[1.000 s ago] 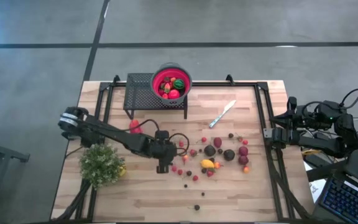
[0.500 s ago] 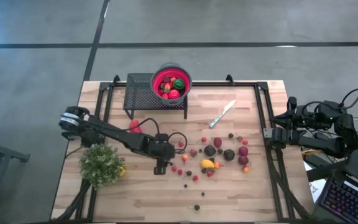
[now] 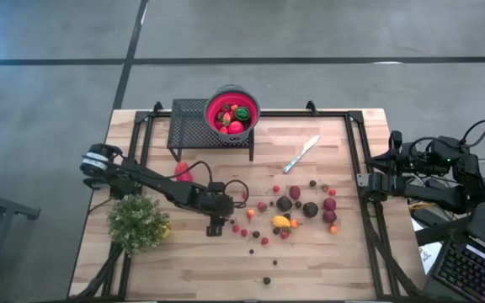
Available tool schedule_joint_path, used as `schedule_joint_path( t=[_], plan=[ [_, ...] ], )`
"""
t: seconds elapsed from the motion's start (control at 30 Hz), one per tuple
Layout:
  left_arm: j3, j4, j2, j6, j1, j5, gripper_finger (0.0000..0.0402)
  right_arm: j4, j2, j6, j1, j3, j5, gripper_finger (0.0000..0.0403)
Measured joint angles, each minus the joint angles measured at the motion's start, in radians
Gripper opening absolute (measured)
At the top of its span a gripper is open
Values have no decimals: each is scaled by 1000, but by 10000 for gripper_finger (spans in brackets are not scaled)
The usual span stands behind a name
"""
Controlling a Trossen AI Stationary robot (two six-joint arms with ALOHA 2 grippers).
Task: Pick & Place Fruit
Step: Put the red raspberry into the red gray strainer bowl on the shelf
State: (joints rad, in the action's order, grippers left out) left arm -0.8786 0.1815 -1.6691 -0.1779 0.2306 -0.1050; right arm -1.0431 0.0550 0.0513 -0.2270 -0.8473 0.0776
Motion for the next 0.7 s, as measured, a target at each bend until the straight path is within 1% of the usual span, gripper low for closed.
schedule_joint_path(
  t=[0.13,0.43,0.7],
  plan=[
    [36,-56,0,2,-1,0,195,0,0,0,0,0,0,8],
    [52,-85,0,22,-2,0,174,0,0,0,0,0,0,8],
    [95,-153,0,25,-2,0,155,0,0,-1,0,0,0,8]
  ],
)
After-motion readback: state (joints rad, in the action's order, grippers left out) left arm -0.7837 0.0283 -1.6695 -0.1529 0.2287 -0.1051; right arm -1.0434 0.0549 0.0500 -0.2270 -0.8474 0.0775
